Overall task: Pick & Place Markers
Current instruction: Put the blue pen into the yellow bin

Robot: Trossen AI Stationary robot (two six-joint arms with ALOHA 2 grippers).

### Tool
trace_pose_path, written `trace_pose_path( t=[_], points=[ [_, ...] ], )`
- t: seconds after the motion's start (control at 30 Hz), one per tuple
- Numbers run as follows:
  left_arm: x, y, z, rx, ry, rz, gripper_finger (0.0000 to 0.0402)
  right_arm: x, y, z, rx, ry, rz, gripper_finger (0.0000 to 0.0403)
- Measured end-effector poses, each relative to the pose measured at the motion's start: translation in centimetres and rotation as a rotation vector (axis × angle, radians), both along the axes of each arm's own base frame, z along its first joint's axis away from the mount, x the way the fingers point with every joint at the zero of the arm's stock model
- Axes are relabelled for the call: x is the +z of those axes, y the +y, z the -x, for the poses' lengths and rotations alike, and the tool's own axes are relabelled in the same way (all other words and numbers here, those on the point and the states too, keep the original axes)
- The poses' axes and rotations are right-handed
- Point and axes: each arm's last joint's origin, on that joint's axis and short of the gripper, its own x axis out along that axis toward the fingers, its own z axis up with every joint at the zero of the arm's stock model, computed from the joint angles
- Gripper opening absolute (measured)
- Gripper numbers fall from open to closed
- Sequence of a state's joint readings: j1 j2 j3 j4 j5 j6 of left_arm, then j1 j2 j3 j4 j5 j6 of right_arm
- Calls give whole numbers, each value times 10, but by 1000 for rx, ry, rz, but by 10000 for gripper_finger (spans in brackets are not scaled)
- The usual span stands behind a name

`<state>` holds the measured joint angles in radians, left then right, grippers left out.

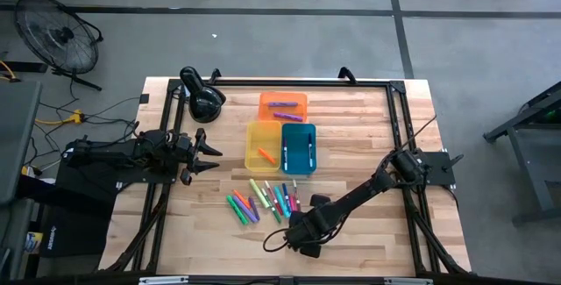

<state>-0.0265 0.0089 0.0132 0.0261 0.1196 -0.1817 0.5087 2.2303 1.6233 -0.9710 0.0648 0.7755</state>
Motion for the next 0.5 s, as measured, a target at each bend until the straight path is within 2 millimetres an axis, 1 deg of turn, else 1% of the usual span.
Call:
trace_pose_path(
  t=[0.17, 0.5],
  points=[
    [0, 0, 0, 0, 0, 0, 170, 6, 5, -3, 24, -15, -24, 20],
    [0, 0, 0, 0, 0, 0, 170, 30, 13, -5, 55, -84, -56, 19]
  ],
)
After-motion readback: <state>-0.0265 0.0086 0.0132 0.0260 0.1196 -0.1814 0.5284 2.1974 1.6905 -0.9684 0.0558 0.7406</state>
